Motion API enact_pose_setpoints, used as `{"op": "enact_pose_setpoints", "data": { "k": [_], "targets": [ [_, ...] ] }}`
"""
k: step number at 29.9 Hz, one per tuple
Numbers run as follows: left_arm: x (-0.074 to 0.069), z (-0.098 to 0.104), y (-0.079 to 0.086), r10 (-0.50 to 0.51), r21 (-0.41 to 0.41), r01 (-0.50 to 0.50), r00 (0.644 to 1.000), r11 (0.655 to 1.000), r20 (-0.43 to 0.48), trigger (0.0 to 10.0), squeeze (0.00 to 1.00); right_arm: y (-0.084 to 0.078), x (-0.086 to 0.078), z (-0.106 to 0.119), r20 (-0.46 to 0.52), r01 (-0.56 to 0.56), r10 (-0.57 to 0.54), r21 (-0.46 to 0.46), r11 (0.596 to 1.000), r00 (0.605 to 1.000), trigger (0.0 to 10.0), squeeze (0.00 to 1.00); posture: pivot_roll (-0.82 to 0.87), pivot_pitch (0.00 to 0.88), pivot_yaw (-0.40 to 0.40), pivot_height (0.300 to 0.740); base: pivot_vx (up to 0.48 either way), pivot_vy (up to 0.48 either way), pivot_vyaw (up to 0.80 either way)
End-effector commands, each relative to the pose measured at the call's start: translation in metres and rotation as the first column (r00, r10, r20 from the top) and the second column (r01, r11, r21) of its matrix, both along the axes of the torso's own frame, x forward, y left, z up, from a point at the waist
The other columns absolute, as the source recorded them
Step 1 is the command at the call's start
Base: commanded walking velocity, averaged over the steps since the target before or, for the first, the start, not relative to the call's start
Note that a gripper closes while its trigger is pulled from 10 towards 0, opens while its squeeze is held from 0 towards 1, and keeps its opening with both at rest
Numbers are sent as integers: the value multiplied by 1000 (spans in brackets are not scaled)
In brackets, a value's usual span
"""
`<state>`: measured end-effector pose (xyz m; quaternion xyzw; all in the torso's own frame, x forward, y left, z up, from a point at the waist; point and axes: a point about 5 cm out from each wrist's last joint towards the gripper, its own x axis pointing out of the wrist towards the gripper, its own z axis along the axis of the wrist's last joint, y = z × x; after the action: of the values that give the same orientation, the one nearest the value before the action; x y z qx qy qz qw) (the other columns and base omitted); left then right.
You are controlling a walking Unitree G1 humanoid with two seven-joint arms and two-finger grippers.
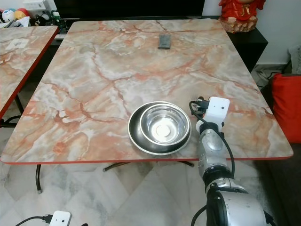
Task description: Setting the table
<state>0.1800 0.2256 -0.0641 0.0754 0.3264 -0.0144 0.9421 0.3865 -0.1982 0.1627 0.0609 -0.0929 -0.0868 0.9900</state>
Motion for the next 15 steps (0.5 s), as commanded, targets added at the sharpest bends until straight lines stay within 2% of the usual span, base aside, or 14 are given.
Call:
{"op": "enact_pose_setpoints", "data": {
  "k": [1, 8, 12, 15],
  "targets": [
    [-10, -5, 4, 15, 11, -14, 999, 1000, -35, 10000, 0, -4, 1, 9, 39, 19, -20, 4, 1000, 999, 10000, 0, 101, 175, 21, 740, 0, 0, 0],
    [-3, -2, 9, 103, 14, -102, 994, 995, -24, 10000, 0, -12, -2, 19, 113, 49, -45, -27, 998, 993, 10000, 0, 83, 144, 7, 740, 0, 0, 0],
    [0, -1, 12, 140, 10, -140, 990, 990, -20, 10000, 0, -15, -6, 17, 126, 56, -48, -58, 997, 991, 10000, 0, 75, 131, -1, 740, 0, 0, 0],
    [5, 0, 9, 152, 7, -152, 988, 988, -24, 10000, 0, -20, -12, 13, 143, 74, -61, -91, 993, 988, 10000, 0, 57, 86, -15, 740, 0, 0, 0]
  ]
}}
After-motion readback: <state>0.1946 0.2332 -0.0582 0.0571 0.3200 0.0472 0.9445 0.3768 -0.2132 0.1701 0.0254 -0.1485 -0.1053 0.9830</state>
